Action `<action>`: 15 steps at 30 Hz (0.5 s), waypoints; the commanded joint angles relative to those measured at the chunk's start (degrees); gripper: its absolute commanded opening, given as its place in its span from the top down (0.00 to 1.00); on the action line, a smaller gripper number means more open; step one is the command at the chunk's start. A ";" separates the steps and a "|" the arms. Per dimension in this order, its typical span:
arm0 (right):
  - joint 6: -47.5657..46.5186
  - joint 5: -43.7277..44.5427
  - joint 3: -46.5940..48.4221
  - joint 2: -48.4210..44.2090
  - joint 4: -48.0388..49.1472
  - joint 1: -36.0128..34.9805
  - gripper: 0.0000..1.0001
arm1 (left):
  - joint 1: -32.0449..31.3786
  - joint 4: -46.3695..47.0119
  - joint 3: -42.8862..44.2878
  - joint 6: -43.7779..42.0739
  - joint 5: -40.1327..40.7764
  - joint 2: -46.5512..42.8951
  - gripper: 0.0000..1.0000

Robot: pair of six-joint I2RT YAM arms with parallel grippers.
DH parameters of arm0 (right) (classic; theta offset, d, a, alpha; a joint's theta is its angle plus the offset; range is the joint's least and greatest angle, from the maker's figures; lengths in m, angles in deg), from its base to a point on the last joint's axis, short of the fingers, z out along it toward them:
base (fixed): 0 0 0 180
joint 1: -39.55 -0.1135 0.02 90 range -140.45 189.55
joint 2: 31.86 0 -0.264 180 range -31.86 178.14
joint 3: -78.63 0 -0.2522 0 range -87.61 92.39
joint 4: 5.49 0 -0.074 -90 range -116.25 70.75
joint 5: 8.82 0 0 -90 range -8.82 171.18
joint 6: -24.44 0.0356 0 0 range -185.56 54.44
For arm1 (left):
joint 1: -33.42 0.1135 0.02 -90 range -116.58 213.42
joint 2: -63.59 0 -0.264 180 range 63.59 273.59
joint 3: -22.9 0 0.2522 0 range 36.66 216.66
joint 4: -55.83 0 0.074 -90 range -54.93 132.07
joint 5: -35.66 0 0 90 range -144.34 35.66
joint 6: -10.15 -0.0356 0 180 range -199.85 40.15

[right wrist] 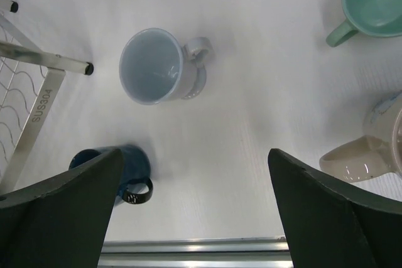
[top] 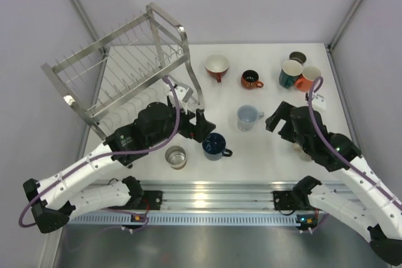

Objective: Load the cups into the dish rack
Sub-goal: Grab a cup with the right arm

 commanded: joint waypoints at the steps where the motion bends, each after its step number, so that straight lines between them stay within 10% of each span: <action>1: 1.52 2.09 3.75 0.09 -1.32 0.68 0.01 | -0.05 1.64 -0.42 -0.77 0.34 -2.34 0.02; 15: 16.45 13.24 10.60 -1.66 -17.49 0.68 0.10 | -0.05 1.55 -2.35 -0.15 0.44 -5.51 0.02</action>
